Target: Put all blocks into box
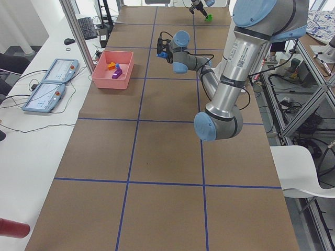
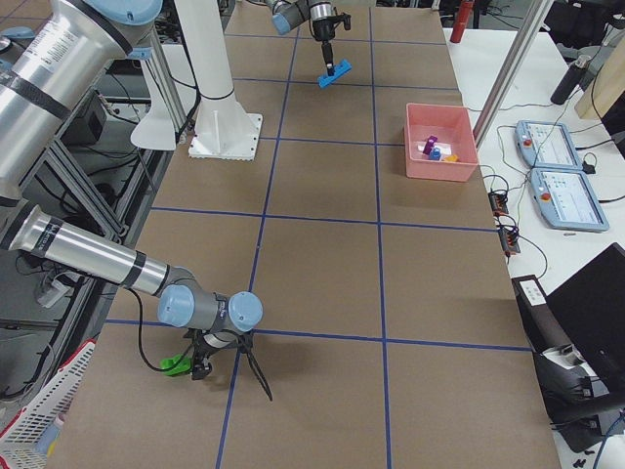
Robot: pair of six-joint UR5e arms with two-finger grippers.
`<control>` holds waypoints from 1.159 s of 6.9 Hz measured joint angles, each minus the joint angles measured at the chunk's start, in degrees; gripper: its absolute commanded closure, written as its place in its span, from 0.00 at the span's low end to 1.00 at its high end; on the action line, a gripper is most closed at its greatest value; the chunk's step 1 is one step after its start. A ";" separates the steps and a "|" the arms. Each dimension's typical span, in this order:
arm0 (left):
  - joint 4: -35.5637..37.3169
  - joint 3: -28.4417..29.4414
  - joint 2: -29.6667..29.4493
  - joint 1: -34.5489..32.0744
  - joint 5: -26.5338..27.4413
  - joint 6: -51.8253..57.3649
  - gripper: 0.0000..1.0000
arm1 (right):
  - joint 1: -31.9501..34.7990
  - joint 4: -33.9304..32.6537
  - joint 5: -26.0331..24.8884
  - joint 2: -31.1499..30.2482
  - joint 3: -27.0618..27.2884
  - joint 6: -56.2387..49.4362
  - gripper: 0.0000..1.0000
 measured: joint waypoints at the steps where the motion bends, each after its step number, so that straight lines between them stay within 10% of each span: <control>1: 0.07 5.37 -5.06 -0.04 3.13 -1.81 1.00 | -0.28 0.00 0.18 0.03 -0.27 0.00 0.17; 3: -0.41 14.94 -13.59 -0.26 6.86 -5.13 1.00 | -0.73 0.01 0.20 0.03 -1.36 0.00 0.31; 5: -0.52 19.53 -17.74 -1.38 7.90 -5.83 1.00 | -0.95 0.07 0.14 0.09 -2.45 0.00 1.00; 8: -0.54 24.19 -22.56 -2.65 8.20 -6.44 1.00 | -1.11 0.23 0.08 0.12 -2.63 0.00 1.00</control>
